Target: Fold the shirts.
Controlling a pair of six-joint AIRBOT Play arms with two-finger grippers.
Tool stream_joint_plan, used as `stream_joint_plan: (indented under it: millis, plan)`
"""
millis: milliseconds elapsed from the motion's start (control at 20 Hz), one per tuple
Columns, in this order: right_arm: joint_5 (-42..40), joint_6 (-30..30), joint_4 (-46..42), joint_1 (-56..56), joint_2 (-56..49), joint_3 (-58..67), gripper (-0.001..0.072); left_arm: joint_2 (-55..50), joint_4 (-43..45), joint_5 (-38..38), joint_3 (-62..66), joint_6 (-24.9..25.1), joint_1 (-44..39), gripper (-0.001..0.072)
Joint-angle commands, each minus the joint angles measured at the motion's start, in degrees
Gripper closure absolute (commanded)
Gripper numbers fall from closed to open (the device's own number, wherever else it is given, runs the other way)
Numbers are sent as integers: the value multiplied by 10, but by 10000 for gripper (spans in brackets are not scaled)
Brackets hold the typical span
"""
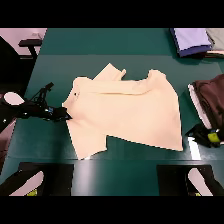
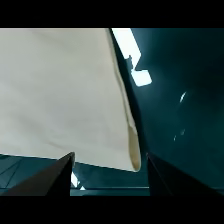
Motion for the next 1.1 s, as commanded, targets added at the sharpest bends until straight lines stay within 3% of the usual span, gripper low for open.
stream_joint_plan:
  millis: [0, 250, 350, 500, 750, 1050]
  plan:
    - [-23, -5, -9, -10, -27, -68, 209, 0, -1, -3, 12, 1, 0, 681]
    - [-60, -4, 27, 84, -118, -24, 280, 0, 0, -4, 12, 1, 0, 681]
    - [-69, -5, 26, 123, -139, -8, 474, 0, 4, -8, 12, 3, 0, 681]
    - [-73, -5, 25, 172, -136, 22, 693, 2, 17, -26, 35, 3, 0, 682]
    - [-57, -4, 38, 207, -23, 170, 693, 96, 35, -36, 152, -28, 2, 682]
    - [-74, 9, 33, 206, 59, 523, 693, 176, 49, -25, 476, -54, 2, 681]
